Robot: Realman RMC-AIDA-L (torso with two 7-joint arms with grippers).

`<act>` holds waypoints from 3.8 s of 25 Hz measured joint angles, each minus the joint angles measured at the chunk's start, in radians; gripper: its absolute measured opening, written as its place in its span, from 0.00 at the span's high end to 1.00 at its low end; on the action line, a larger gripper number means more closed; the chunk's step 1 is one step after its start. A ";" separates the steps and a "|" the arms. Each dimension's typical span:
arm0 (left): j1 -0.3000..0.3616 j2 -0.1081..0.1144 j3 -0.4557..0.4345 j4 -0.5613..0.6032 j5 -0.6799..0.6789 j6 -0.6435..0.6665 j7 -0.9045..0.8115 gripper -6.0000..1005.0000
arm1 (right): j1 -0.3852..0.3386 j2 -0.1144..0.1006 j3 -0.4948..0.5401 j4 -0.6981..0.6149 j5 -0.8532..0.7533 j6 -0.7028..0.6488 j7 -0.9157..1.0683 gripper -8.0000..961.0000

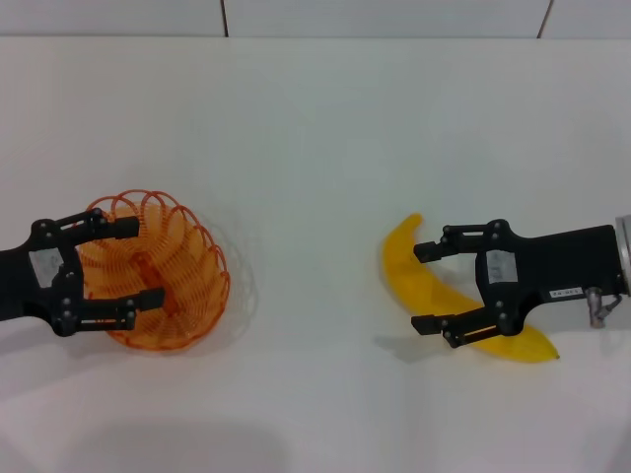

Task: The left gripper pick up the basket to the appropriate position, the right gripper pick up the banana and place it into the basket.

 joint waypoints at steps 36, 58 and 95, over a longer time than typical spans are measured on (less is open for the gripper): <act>-0.244 0.053 -0.106 0.295 0.575 -0.151 -0.889 0.09 | 0.022 0.000 0.009 0.004 -0.006 -0.001 0.022 0.09; -0.324 -0.051 -0.104 0.269 0.785 -0.280 -0.898 0.09 | 0.031 0.000 0.007 0.008 -0.006 -0.008 0.023 0.09; -0.339 -0.104 -0.103 0.223 0.839 -0.364 -0.854 0.24 | 0.037 -0.002 0.007 0.022 -0.008 0.006 0.032 0.09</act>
